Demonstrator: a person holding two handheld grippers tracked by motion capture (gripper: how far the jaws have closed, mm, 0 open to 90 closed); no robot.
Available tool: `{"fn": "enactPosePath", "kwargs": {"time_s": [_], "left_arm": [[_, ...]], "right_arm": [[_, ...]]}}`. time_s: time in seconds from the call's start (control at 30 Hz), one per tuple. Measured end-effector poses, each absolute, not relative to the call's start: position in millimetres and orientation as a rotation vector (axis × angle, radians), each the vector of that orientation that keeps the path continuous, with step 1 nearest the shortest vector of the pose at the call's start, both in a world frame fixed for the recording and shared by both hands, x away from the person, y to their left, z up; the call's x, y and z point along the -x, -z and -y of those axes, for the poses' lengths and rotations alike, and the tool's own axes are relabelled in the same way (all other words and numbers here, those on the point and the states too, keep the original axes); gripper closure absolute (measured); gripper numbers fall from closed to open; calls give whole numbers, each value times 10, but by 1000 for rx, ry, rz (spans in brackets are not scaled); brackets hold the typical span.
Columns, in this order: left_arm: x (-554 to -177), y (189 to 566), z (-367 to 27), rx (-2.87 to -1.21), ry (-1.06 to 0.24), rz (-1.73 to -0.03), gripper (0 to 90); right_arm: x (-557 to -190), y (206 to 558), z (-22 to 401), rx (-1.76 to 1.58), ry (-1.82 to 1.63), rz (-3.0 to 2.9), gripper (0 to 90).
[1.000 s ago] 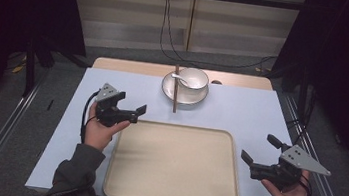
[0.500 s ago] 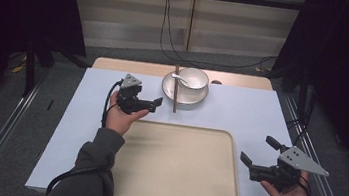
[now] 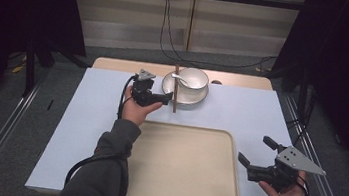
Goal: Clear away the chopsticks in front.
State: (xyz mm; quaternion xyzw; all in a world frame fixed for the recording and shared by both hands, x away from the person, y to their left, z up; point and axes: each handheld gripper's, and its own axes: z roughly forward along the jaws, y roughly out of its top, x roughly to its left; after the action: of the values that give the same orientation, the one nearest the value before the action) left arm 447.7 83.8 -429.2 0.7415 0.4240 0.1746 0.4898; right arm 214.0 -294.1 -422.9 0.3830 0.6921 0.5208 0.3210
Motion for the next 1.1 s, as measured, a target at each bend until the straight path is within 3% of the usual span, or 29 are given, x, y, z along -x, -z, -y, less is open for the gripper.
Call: {"fn": "enactPosePath", "kwargs": {"time_s": [0.4, 1.1], "left_arm": [[-4725, 4350, -705, -1820, -451, -1118, 118], [-5072, 4572, -473, -1830, -473, -1251, 391]], "right_arm": [[-2136, 4231, 2941, -993, -1375, -1827, 16], [-2182, 4246, 2917, -984, -1393, -1849, 21]]}}
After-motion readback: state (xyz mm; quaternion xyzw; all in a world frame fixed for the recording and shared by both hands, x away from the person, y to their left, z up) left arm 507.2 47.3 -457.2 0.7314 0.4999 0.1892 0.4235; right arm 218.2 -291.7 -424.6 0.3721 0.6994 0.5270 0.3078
